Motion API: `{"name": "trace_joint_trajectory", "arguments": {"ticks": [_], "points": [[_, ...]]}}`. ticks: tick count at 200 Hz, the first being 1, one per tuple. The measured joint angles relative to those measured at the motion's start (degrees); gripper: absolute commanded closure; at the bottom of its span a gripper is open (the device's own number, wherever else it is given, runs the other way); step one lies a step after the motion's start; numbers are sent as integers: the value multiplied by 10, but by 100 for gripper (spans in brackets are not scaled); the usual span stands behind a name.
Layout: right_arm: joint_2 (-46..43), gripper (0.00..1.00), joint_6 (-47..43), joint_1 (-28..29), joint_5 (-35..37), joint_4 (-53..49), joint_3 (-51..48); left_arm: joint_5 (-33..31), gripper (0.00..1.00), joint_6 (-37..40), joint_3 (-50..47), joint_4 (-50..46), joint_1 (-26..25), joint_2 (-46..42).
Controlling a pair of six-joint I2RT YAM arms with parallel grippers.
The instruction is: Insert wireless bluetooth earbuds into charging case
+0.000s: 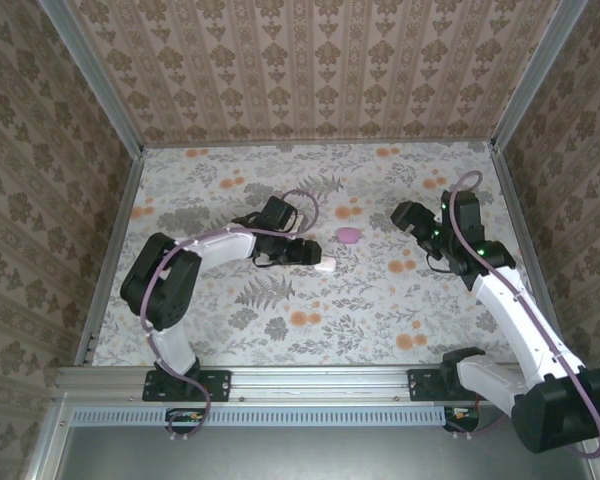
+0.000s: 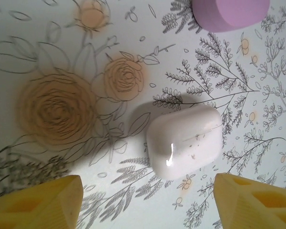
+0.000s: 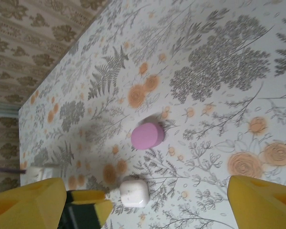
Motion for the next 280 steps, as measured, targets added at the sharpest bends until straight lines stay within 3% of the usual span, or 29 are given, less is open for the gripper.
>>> {"name": "trace_joint_trajectory", "arguments": {"ticks": [30, 79, 101, 141, 194, 227, 263, 280], "points": [[-23, 10, -7, -4, 43, -4, -3, -31, 12, 7, -30, 13, 9, -53], [-16, 7, -101, -5, 145, 28, -30, -105, 9, 33, -82, 32, 43, -161], [35, 0, -173, -5, 172, 65, -44, -144, 8, 45, -104, 42, 75, -210], [174, 0, -288, -8, 213, 164, -71, -203, 7, 116, -151, 61, 167, -284], [291, 0, -409, -11, 212, 357, -102, -248, 1, 212, -263, 138, 287, -376], [297, 0, -466, -15, 174, 469, -146, -275, 1, 232, -308, 188, 322, -378], [293, 0, -467, -67, 110, 658, -257, -278, 1, 244, -331, 259, 347, -344], [294, 0, -467, -77, 98, 689, -295, -274, 1, 254, -340, 299, 347, -323]]}}
